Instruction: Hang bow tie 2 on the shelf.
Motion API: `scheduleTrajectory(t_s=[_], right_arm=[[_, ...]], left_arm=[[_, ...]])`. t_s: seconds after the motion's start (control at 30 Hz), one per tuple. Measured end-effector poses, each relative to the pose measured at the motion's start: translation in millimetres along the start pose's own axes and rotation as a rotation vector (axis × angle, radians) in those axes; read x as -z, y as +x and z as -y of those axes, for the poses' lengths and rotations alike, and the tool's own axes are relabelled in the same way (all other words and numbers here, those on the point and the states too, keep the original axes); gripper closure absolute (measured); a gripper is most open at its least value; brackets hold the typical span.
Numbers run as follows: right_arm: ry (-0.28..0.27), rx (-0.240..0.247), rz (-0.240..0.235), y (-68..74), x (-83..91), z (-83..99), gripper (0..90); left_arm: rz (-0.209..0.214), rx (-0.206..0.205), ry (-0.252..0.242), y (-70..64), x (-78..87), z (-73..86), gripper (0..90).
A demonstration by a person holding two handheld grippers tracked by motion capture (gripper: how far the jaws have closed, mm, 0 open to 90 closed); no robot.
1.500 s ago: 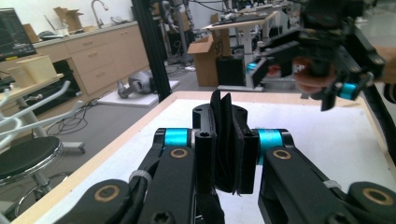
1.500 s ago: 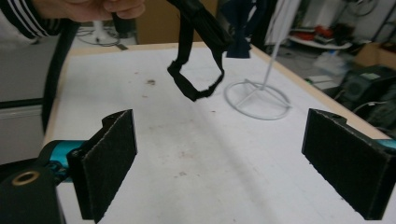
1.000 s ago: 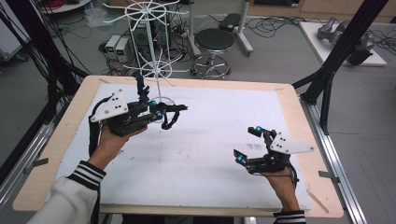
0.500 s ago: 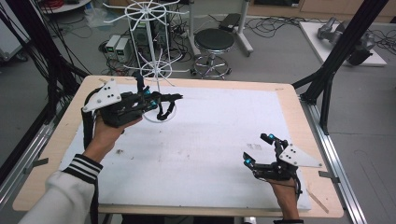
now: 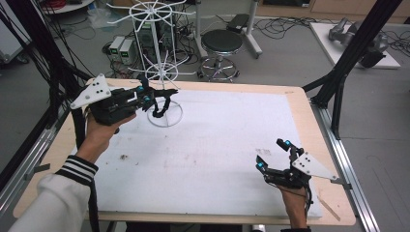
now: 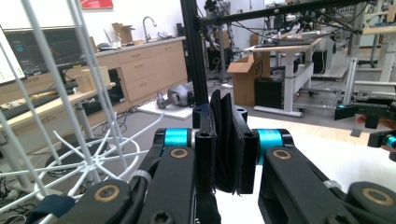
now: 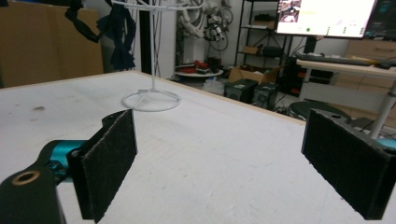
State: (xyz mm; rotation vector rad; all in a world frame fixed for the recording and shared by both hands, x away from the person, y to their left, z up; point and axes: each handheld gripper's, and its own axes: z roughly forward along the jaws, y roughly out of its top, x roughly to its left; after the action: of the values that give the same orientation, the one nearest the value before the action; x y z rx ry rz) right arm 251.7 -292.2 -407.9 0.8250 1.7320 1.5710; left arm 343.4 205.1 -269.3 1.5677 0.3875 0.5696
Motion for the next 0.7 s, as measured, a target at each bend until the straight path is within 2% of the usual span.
scheduleTrajectory(t_s=[0.1, 0.17, 0.2, 0.27, 0.37, 0.4, 0.63, 0.7], right_arm=[[-0.002, -0.011, 0.015, 0.4, 1.0, 0.7, 9.8], [-0.047, -0.003, 0.041, 0.8, 3.5, 5.5, 9.8], [-0.045, -0.010, 0.050, 0.4, 4.7, 8.0, 9.7], [-0.049, -0.027, 0.057, 0.1, 6.7, 13.1, 9.8], [-0.067, -0.014, 0.073, 0.0, 9.1, 18.5, 9.8], [-0.068, -0.026, 0.074, 1.0, 9.9, 20.1, 9.8], [-0.093, -0.025, 0.093, 0.5, 10.6, 30.1, 9.8], [-0.095, -0.031, 0.097, 1.6, 10.9, 31.5, 9.7]], left_arm=[[0.000, 0.006, -0.002, 3.9, 1.2, -0.3, 82.0], [0.002, 0.012, -0.005, 6.3, 1.2, -0.4, 82.1], [0.000, 0.009, 0.001, 7.6, 1.4, -0.5, 82.1], [-0.002, 0.013, 0.003, 10.5, 0.8, 0.2, 82.0], [-0.012, 0.020, 0.006, 14.9, 0.8, 1.8, 82.0], [-0.013, 0.023, 0.008, 16.3, 0.6, 2.4, 82.0], [-0.028, 0.033, 0.028, 24.4, -2.8, 8.0, 82.0], [-0.041, 0.024, 0.034, 26.6, -3.9, 9.0, 82.0]])
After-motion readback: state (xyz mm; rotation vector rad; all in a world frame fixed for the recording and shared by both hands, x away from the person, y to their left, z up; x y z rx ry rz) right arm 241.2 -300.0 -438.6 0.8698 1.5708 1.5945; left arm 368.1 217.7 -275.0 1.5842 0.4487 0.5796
